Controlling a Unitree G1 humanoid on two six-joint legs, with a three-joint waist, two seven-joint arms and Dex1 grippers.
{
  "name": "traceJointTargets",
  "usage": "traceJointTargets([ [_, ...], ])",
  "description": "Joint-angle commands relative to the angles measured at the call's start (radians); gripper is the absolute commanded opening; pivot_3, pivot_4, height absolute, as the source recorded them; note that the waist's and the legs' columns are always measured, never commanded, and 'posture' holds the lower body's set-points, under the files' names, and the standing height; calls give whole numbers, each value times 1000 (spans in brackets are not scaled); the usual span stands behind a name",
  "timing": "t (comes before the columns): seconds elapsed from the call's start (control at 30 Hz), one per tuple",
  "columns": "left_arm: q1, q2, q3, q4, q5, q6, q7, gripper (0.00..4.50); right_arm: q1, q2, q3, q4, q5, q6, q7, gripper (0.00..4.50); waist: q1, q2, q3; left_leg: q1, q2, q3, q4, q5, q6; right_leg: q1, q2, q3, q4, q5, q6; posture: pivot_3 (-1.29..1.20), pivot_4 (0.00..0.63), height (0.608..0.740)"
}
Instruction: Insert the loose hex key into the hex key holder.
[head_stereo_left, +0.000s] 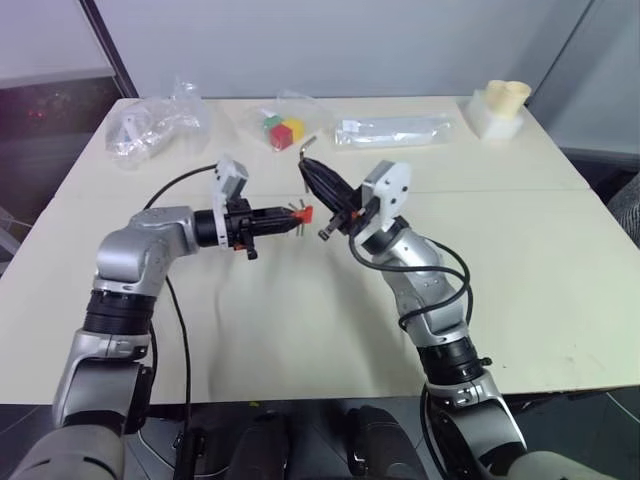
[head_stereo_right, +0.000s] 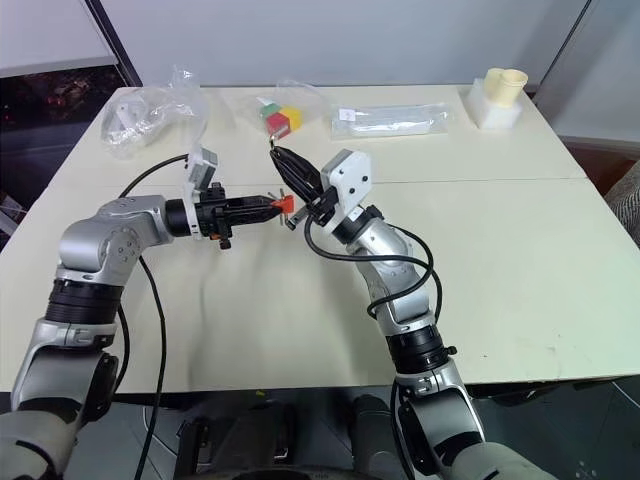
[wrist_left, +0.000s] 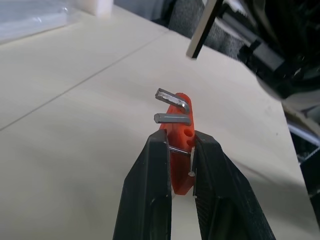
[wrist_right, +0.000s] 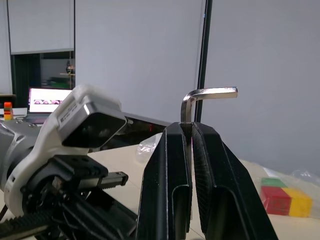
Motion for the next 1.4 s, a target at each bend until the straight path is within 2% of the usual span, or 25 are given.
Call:
traceJointTargets([
  [0.03, -33, -5, 42, -15, -26, 1, 13, 96, -8, 12, 2, -18, 1, -27, 5, 30, 0, 0, 0, 0, 0, 0, 0, 0, 0, 0, 0, 0, 0, 0, 0, 0, 150, 740],
  [1.4, -47, -14, 73, -35, -95, 46, 44, 96, -23, -9, -28, 15, -13, -47, 11, 30, 0, 0, 0, 0, 0, 0, 0, 0, 0, 0, -1, 0, 0, 0, 0, 0, 150, 740],
])
